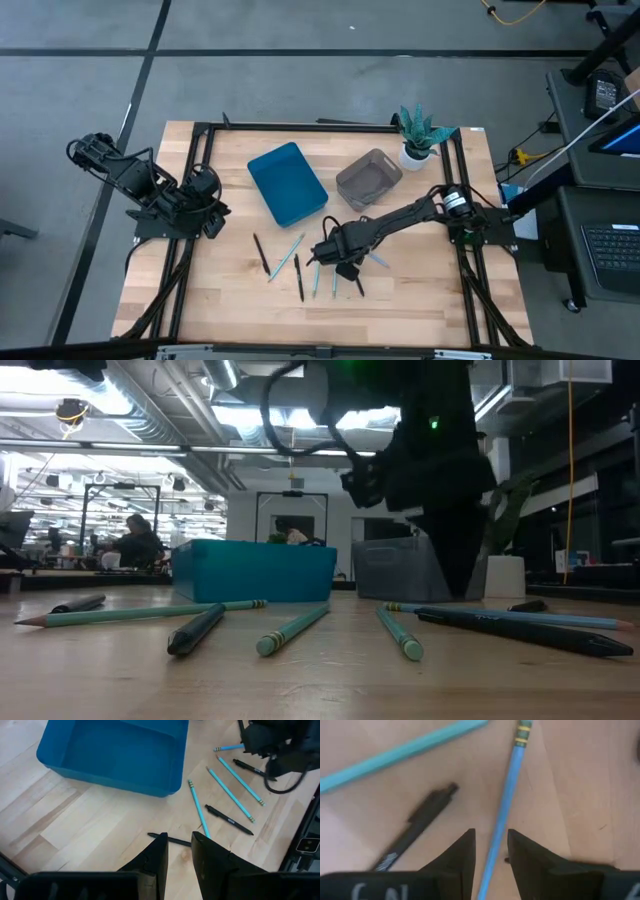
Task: Sort pens & pencils
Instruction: Put the blue pencil into the blue bin
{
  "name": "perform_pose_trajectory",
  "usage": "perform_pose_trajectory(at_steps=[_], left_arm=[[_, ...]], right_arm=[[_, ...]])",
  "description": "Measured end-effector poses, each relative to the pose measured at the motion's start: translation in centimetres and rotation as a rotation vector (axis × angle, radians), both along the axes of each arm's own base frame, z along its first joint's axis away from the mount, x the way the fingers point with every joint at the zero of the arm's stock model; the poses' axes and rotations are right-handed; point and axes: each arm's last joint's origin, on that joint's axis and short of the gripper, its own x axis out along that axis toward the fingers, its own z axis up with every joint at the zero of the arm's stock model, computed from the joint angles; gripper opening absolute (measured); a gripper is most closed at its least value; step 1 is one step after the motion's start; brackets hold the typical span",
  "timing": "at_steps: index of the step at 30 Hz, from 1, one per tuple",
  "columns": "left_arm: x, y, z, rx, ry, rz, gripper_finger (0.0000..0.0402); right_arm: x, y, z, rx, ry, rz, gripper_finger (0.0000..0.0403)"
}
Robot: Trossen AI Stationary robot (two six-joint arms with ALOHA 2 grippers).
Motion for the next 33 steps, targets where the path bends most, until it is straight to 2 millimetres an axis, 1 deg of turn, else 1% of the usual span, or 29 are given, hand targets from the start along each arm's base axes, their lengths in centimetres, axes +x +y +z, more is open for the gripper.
perform_pose_trajectory(at_steps=[5, 9, 20, 33], left_arm=[[0.0, 0.0, 0.0, -0.001, 0.000, -0.001, 0.0080], [0.0, 0.0, 0.0, -0.001, 0.001, 0.000, 0.0080], [0.0, 0.0, 0.0, -0.014, -0.003, 0.018, 0.0080], [0.0, 0.0, 0.0, -0.017, -0.004, 0.022, 0.0080]], right_arm=[[-1.0, -0.4, -1.6, 0.015, 0.056, -0.013, 0.0115], [-1.3, -0.4, -2.1, 0.033, 0.054, -0.019, 0.0115], [-1.1, -0.3, -2.3, 0.055, 0.029, -0.005, 0.0113], [-1.0, -0.2, -2.4, 0.066, 0.022, -0.002, 0.0070]])
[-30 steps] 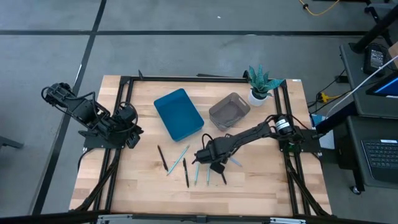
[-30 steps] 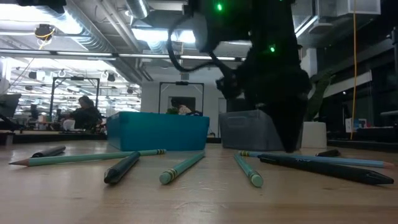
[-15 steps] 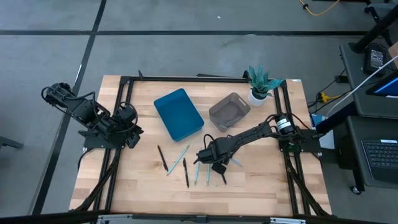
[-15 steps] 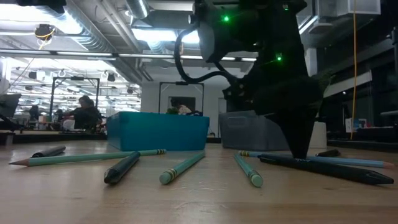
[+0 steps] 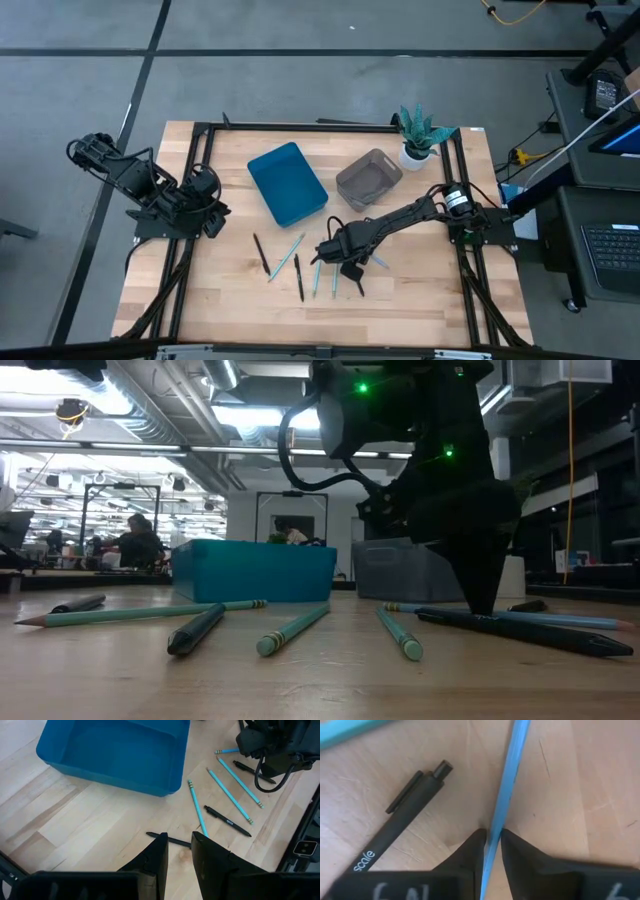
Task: Sort pens & pencils
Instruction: Put the blue pencil into the blue bin
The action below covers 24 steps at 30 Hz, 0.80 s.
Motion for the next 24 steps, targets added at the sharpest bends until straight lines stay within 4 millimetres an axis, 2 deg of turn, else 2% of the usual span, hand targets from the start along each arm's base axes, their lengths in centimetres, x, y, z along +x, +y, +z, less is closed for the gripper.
perform_pose_trajectory(at_steps=[15, 19, 24], left_arm=[[0.0, 0.0, 0.0, -0.008, 0.005, -0.005, 0.0080], [0.0, 0.0, 0.0, -0.008, 0.005, -0.006, 0.0080], [0.0, 0.0, 0.0, -0.006, 0.005, -0.008, 0.0080]], right_arm=[[0.0, 0.0, 0.2, 0.009, -0.007, -0.014, 0.0038], [-0.1, 0.0, 0.9, 0.017, -0.032, -0.030, 0.0036], [-0.3, 0.0, 2.7, 0.047, -0.069, -0.052, 0.0036]])
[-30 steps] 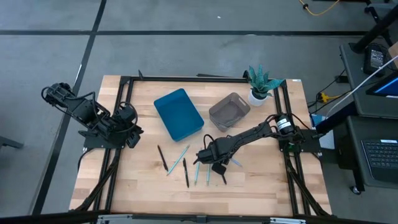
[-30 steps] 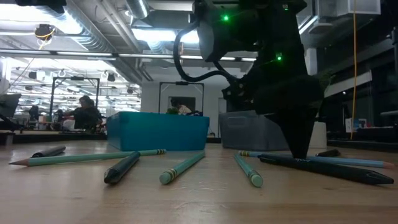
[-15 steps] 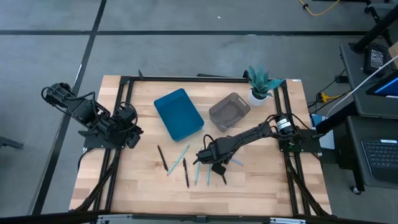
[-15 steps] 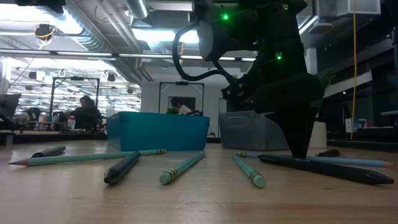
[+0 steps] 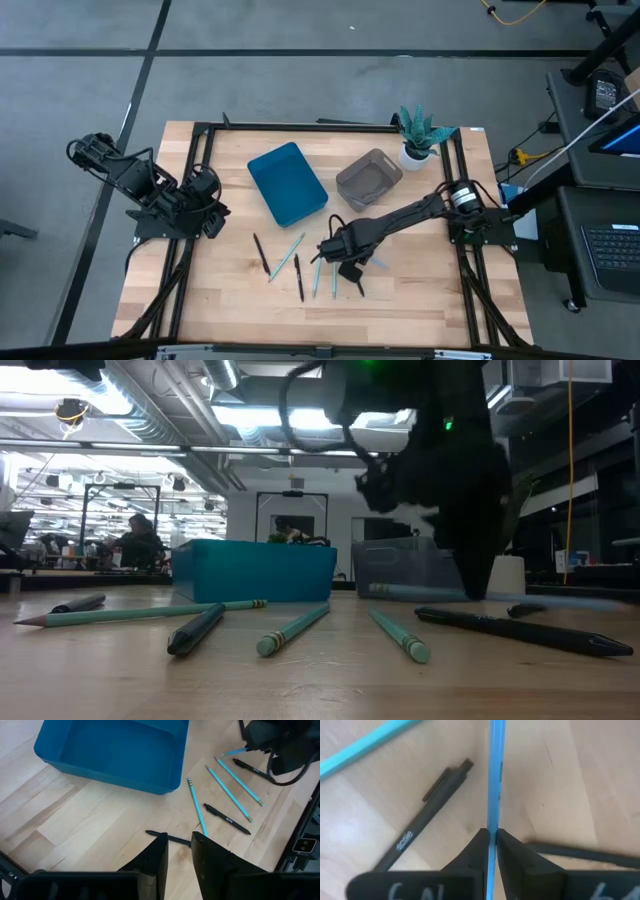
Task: Sort pens & pencils
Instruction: Put the blue pencil into the blue bin
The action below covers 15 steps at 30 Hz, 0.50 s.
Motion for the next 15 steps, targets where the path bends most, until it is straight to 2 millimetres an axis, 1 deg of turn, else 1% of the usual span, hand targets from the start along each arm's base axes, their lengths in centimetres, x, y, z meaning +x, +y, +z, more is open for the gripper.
perform_pose_trajectory(at_steps=[5, 7, 12, 15], left_arm=[[0.2, -0.1, -0.1, 0.004, 0.006, 0.000, 0.0080], [0.2, -0.1, -0.1, 0.006, 0.009, 0.000, 0.0080], [0.7, -0.4, -0.4, 0.016, 0.026, 0.000, 0.0080], [1.0, -0.6, -0.5, 0.023, 0.038, 0.000, 0.0080]], right_arm=[[-0.4, -0.1, 1.8, 0.010, -0.016, -0.004, 0.0036], [-0.3, 0.0, 2.6, 0.027, -0.015, -0.004, 0.0036], [1.1, 0.1, 5.2, 0.048, -0.108, 0.024, 0.0036], [2.2, -0.3, 7.2, 0.050, -0.189, 0.039, 0.0036]])
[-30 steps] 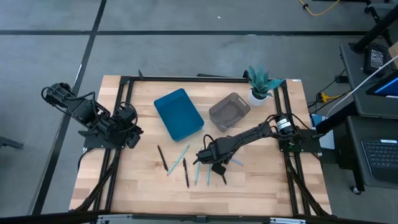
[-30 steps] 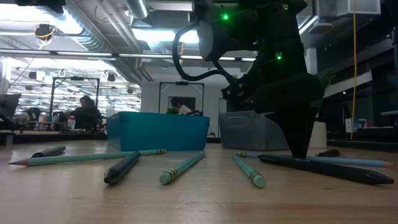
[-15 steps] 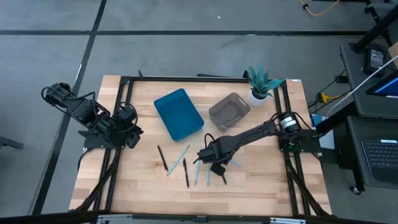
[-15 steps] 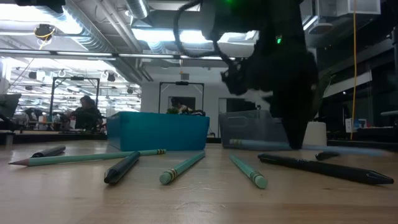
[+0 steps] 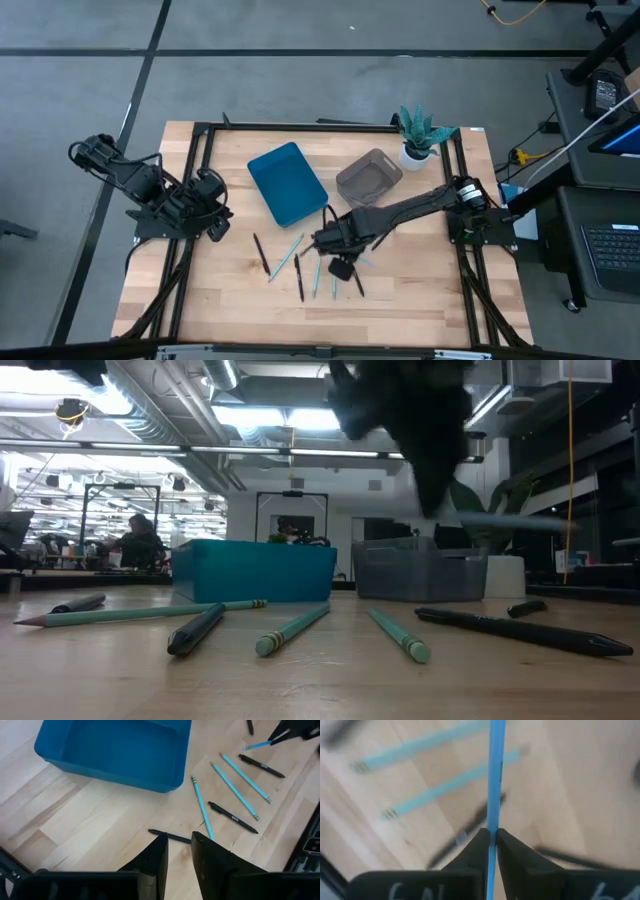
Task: Sort pens & pencils
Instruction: Put the blue pencil into the blue bin
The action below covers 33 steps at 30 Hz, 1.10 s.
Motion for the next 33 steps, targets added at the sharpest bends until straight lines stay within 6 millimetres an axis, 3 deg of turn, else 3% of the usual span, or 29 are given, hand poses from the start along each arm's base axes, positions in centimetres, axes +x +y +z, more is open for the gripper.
perform_pose_trajectory(at_steps=[6, 11, 20, 30, 33], left_arm=[[0.4, -0.3, -0.3, -0.004, 0.033, -0.009, 0.0080], [-0.1, -0.1, -0.5, -0.005, 0.101, -0.018, 0.0080], [-0.8, 0.3, -0.7, 0.014, 0.166, 0.000, 0.0080], [-1.3, 0.6, -0.9, 0.044, 0.217, 0.004, 0.0080], [-1.5, 0.7, -0.9, 0.056, 0.237, 0.006, 0.0080]], right_arm=[[1.8, -2.0, 3.8, -0.022, -0.153, 0.037, 0.0036], [2.6, -4.7, 5.5, -0.035, -0.214, 0.048, 0.0036], [3.9, -10.0, 6.5, -0.006, -0.329, 0.006, 0.0038], [5.6, -13.7, 6.5, 0.010, -0.472, -0.013, 0.0064], [6.9, -14.8, 6.4, 0.005, -0.492, -0.003, 0.0063]])
